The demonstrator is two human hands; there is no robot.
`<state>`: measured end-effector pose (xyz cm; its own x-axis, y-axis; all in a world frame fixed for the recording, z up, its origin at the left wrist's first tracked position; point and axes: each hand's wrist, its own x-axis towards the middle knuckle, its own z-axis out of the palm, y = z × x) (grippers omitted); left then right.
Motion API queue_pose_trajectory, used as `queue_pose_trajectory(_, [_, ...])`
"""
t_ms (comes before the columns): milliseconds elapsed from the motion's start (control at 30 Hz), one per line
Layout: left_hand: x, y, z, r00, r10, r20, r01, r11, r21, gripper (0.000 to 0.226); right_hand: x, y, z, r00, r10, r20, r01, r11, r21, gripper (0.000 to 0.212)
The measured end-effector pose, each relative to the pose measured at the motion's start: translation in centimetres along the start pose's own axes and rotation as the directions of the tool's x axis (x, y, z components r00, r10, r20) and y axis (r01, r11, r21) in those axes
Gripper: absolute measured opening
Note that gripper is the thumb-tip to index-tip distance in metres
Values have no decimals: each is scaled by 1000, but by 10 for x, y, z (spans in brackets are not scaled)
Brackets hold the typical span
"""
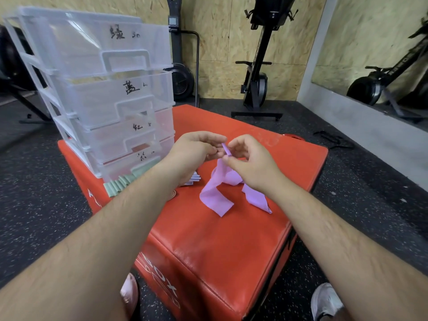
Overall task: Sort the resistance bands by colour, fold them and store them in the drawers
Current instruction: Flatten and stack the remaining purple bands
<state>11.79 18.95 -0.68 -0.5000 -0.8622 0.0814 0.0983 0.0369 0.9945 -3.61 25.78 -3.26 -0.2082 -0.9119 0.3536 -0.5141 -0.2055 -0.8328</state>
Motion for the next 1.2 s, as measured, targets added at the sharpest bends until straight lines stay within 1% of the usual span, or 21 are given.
queue_pose_trajectory(33, [-1, 0, 0, 999, 42, -17, -40, 991, 130, 30, 2, 0, 0, 1000, 21, -14, -21, 1000, 12, 12])
queue_pose_trajectory(67, [-2, 0, 0, 994, 98, -41, -81, 952, 294, 24, 3, 1, -2, 999, 37, -12, -36, 999, 21, 7])
queue_pose_trajectory(100, [-2, -2, -1, 985, 165, -58, -122, 886, 447, 18, 5, 1, -3, 999, 46, 3, -46, 998, 31, 6])
queue_pose_trajectory(133, [-1, -3, -1, 971, 231, -58, -161, 816, 555, 17, 5, 1, -4, 998, 53, 23, -54, 997, 45, 7])
queue_pose_trajectory(167, [-1, -4, -3, 962, 268, -48, -188, 780, 597, 20, 5, 0, -4, 997, 64, 41, -66, 996, 60, 9])
queue_pose_trajectory(233, [-1, -4, -4, 968, 251, 2, -211, 808, 550, 22, 5, -1, -5, 994, 88, 68, -94, 991, 100, 15])
queue_pose_trajectory(300, [-4, -2, -5, 976, 217, 30, -201, 835, 513, 14, 4, -3, -5, 992, 103, 77, -112, 986, 123, 16])
queue_pose_trajectory(367, [-4, -2, -7, 970, 242, -11, -204, 839, 504, 7, 5, -3, -4, 987, 123, 101, -138, 978, 158, 12])
queue_pose_trajectory(467, [-4, -3, -12, 967, 242, -72, -186, 876, 445, 10, 1, -4, -4, 960, 161, 227, -211, 953, 218, 23])
queue_pose_trajectory(533, [-6, -3, -14, 982, 188, -31, -155, 884, 440, 11, -3, -6, -2, 941, 155, 301, -216, 960, 180, 17])
queue_pose_trajectory(600, [-9, -5, -15, 988, 153, 31, -149, 858, 491, 8, -4, -6, 0, 934, 146, 327, -204, 967, 150, 8])
queue_pose_trajectory(633, [-10, -5, -15, 986, 159, 40, -158, 851, 501, 7, -5, -7, 0, 933, 147, 328, -203, 968, 144, 6])
queue_pose_trajectory(700, [-12, -6, -15, 983, 185, -2, -163, 870, 465, 9, -5, -7, 0, 930, 159, 332, -214, 967, 137, 18])
queue_pose_trajectory(800, [-13, -6, -21, 976, 174, -130, -127, 942, 311, 10, -7, -7, -8, 891, 199, 408, -279, 949, 148, 15])
queue_pose_trajectory(833, [-13, -6, -27, 972, 157, -176, -107, 958, 267, 9, -8, -6, -12, 865, 219, 451, -299, 947, 114, 18])
queue_pose_trajectory(900, [-14, -9, -39, 962, 108, -250, -61, 980, 189, 10, -10, 0, -20, 814, 256, 522, -316, 948, 29, 30])
queue_pose_trajectory(967, [-16, -15, -52, 959, 61, -278, -18, 988, 153, 13, -12, 6, -29, 777, 305, 551, -335, 941, -49, 39])
queue_pose_trajectory(1033, [-20, -23, -65, 956, 32, -292, 21, 984, 176, 16, -15, 11, -44, 751, 351, 559, -353, 929, -109, 29])
queue_pose_trajectory(1100, [-24, -30, -76, 947, 14, -321, 51, 979, 195, 13, -20, 17, -60, 734, 398, 550, -334, 917, -218, 20])
queue_pose_trajectory(1133, [-27, -33, -81, 944, 9, -331, 66, 974, 217, 11, -22, 22, -67, 731, 419, 539, -322, 908, -268, 17])
queue_pose_trajectory(1200, [-33, -41, -88, 938, -1, -346, 105, 953, 284, 14, -27, 31, -77, 723, 458, 517, -351, 888, -296, 16])
